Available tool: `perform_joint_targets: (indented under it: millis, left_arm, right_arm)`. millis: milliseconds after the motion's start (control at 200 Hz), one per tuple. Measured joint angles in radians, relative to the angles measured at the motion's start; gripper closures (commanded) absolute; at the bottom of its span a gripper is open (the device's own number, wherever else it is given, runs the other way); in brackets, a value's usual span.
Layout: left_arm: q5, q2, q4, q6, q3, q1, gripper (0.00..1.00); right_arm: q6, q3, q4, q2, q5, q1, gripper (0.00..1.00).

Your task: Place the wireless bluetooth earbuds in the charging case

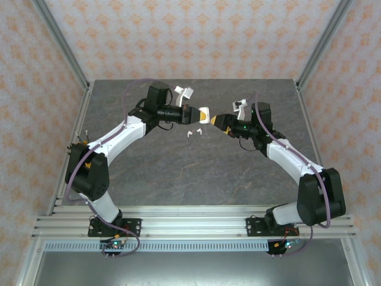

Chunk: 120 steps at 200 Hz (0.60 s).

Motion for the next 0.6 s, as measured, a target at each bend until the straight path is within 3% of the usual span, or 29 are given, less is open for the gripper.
perform_joint_targets:
  millis: [601]
  left_arm:
    - [0.01, 0.028, -0.053, 0.008, 0.037, -0.033, 0.97]
  right_arm:
    - [0.005, 0.028, 0.026, 0.034, -0.036, 0.0, 0.57]
